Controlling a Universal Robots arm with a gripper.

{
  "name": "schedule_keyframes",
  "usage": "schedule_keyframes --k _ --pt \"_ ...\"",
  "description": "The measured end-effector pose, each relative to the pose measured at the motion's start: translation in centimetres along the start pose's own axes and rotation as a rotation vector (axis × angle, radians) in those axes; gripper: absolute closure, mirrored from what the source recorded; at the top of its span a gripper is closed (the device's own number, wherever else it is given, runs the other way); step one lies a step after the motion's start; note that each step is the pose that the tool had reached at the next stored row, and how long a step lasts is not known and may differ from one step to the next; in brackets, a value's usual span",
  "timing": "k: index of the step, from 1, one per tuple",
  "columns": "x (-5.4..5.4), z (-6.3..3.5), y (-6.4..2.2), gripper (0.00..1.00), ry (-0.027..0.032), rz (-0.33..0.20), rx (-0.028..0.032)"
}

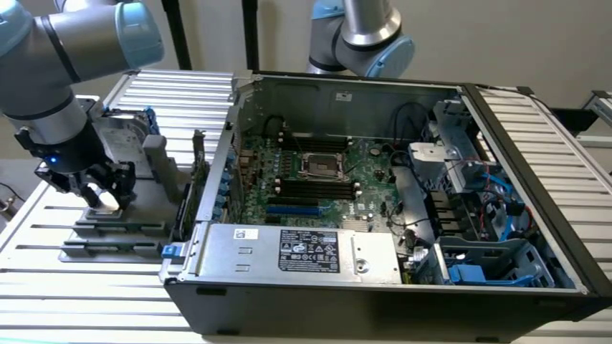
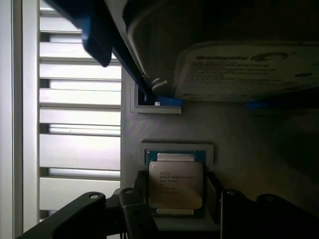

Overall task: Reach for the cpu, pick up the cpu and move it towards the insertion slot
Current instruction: 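Pick up the cpu and move it towards the insertion slot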

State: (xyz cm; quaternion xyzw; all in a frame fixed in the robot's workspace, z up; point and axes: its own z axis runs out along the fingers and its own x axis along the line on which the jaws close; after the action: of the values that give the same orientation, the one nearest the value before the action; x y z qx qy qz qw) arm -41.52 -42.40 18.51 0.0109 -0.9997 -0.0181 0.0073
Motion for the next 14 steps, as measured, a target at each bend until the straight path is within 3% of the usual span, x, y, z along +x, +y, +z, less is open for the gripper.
schedule_keyframes --k 5,14 --pt "0.0 -1.05 0.04 0.45 0.0 0.0 -0.0012" --pt "0.0 -5.08 0.05 0.45 0.0 -0.002 -0.0025"
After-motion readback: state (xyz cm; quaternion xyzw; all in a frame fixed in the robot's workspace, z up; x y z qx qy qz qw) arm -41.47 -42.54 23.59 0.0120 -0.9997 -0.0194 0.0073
